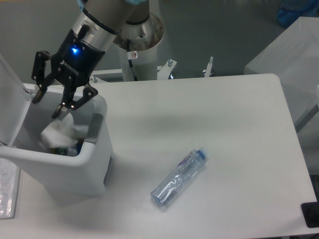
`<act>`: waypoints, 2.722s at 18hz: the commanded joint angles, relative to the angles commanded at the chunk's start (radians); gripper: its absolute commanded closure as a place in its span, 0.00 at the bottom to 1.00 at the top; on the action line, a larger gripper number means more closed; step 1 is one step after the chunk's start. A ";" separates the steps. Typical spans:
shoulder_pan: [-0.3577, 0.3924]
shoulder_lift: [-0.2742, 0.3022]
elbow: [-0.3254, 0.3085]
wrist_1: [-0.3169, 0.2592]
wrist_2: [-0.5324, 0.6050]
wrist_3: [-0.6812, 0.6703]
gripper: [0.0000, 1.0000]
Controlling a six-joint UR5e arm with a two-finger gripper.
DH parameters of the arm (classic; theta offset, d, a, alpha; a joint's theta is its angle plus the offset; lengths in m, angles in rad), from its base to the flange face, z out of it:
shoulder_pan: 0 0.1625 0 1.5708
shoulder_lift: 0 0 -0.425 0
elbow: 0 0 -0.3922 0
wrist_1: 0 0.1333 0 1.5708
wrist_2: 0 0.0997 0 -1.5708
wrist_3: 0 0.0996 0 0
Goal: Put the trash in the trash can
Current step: 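Open the gripper to drop the wrapper into the bin, then move the open gripper over the clear water bottle, then lower the gripper onto the bottle and close on its body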
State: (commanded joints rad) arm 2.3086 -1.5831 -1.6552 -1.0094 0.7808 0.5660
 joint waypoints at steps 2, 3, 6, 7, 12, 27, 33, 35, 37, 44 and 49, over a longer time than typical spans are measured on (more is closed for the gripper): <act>0.046 -0.006 0.027 0.003 0.000 0.005 0.00; 0.060 -0.017 0.053 0.003 0.000 0.003 0.00; 0.115 -0.084 0.130 0.003 0.000 0.000 0.00; 0.127 -0.118 0.153 0.003 0.002 0.002 0.00; 0.175 -0.294 0.290 0.005 0.069 0.003 0.00; 0.267 -0.529 0.361 0.002 0.300 0.083 0.00; 0.255 -0.543 0.350 -0.005 0.331 0.109 0.00; 0.253 -0.552 0.330 -0.008 0.380 0.162 0.00; 0.230 -0.574 0.331 -0.021 0.461 0.224 0.00; 0.146 -0.626 0.331 -0.113 0.679 0.385 0.00; 0.111 -0.637 0.331 -0.114 0.699 0.385 0.00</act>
State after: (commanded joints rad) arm 2.4191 -2.2197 -1.3238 -1.1229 1.4803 0.9511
